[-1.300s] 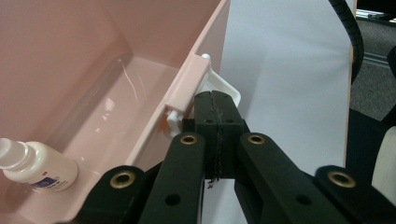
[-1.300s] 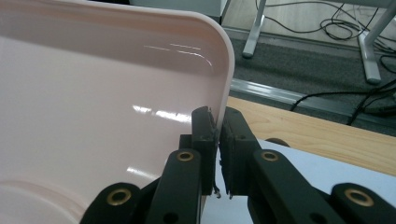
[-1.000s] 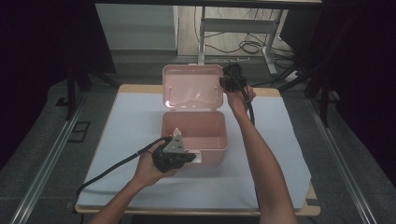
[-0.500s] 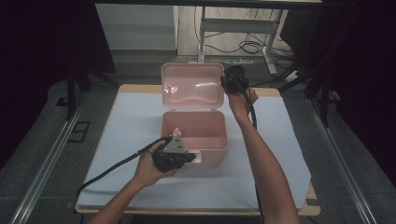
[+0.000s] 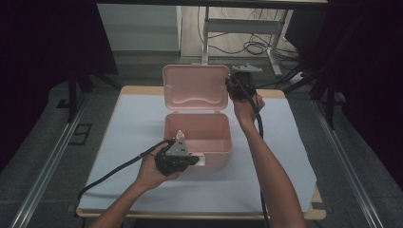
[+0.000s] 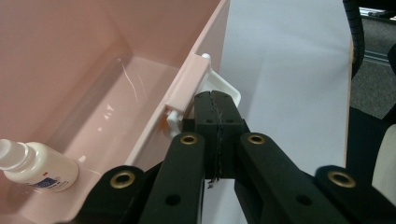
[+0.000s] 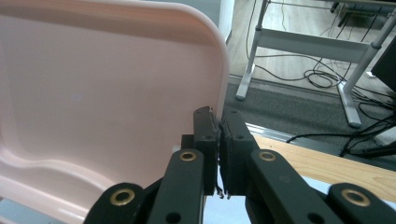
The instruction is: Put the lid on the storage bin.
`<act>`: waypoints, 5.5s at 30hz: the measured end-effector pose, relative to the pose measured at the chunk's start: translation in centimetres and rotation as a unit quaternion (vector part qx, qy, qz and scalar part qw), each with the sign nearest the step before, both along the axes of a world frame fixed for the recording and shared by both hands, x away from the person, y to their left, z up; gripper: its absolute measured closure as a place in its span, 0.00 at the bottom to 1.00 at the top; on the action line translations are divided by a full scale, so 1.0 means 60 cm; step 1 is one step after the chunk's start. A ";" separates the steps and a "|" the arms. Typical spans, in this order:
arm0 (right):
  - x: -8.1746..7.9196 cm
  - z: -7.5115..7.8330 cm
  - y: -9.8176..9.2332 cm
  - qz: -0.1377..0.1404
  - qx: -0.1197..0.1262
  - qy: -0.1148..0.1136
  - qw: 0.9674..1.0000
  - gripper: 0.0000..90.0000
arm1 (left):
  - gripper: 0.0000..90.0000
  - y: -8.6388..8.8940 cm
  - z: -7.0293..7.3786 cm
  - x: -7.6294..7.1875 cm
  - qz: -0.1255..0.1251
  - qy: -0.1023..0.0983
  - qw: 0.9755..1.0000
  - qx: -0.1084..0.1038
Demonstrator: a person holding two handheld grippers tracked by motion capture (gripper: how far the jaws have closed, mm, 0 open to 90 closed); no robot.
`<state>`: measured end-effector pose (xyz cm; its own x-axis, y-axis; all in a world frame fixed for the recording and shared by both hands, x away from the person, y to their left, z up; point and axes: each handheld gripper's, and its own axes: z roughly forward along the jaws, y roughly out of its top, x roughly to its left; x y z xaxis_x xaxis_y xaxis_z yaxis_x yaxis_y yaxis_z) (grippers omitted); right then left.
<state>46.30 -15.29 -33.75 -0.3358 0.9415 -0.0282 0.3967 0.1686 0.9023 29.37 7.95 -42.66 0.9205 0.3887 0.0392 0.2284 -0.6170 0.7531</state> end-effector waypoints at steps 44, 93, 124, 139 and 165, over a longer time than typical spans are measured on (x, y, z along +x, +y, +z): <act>-0.134 -0.019 -0.042 0.070 0.025 -0.057 0.996 0.94 | 1.00 0.000 0.000 0.000 0.002 -0.003 1.000 0.002; -0.183 -0.038 -0.075 0.137 0.047 -0.009 0.989 0.89 | 1.00 -0.001 0.001 -0.001 0.009 0.003 1.000 0.001; -0.219 -0.087 -0.095 0.180 0.051 0.047 0.981 0.90 | 1.00 -0.001 0.001 -0.001 0.008 0.001 1.000 0.001; -0.249 -0.113 -0.103 0.190 0.033 0.066 0.979 0.89 | 1.00 -0.001 0.001 -0.001 0.009 0.000 1.000 0.001; -0.258 -0.137 -0.122 0.190 0.032 0.050 0.980 0.73 | 1.00 -0.001 0.001 -0.001 0.012 0.002 1.000 -0.002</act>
<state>30.82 -22.62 -42.00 -0.6600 0.7473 0.0774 0.4037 0.2659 0.8754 29.32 7.87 -42.57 0.9115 0.4099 0.0345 0.2452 -0.6088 0.7545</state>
